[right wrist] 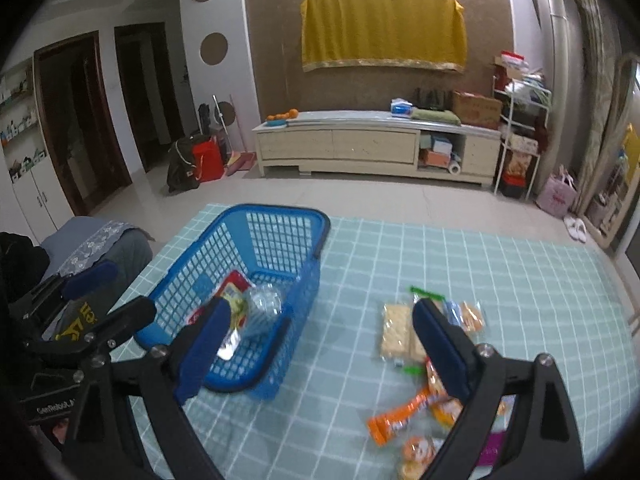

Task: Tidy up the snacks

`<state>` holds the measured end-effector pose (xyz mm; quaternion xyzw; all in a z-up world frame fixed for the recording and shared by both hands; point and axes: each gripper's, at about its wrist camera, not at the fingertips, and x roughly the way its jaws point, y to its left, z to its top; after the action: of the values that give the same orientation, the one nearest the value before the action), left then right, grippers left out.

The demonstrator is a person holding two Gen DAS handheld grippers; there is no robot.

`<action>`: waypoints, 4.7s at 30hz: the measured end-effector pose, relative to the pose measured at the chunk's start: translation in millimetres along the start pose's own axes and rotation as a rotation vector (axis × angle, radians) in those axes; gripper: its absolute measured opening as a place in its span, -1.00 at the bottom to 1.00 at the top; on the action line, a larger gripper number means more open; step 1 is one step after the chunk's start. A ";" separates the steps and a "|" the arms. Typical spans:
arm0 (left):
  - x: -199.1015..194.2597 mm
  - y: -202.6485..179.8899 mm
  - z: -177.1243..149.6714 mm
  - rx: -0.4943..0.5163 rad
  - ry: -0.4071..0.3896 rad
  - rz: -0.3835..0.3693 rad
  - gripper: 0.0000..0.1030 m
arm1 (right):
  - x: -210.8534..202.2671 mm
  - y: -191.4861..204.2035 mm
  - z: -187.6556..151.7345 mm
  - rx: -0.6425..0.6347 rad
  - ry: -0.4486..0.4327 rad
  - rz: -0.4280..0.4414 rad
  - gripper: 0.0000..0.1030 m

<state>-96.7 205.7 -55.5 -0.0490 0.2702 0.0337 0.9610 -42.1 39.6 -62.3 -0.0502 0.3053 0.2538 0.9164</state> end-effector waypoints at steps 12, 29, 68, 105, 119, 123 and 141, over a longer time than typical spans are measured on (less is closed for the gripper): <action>-5.0 -47.1 -7.3 0.031 0.035 -0.068 0.55 | -45.6 -36.4 -32.0 0.028 0.006 -0.063 0.83; 15.0 -109.4 -40.7 0.067 0.158 -0.146 0.92 | -75.5 -93.2 -84.7 0.117 0.061 -0.132 0.83; 174.6 -203.5 -116.5 0.076 0.551 -0.105 0.92 | 2.9 -222.1 -153.0 0.213 0.260 -0.210 0.83; 148.2 -148.8 -99.2 0.020 0.456 -0.062 0.22 | 58.6 -191.5 -155.1 0.222 0.453 -0.116 1.00; 145.6 -129.6 -98.6 0.021 0.405 -0.057 0.22 | 91.3 -170.1 -154.9 0.158 0.529 -0.155 1.00; 149.3 -127.2 -99.2 0.027 0.401 -0.053 0.22 | 97.4 -157.8 -155.6 0.098 0.541 -0.186 0.99; 150.2 -113.0 -105.9 -0.011 0.391 -0.087 0.22 | 84.9 -136.8 -148.1 0.051 0.516 -0.141 0.07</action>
<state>-13.1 87.4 -215.4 -0.0712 0.4492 -0.0165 0.8904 4.8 -78.6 -240.4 -0.1113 0.5307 0.1603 0.8248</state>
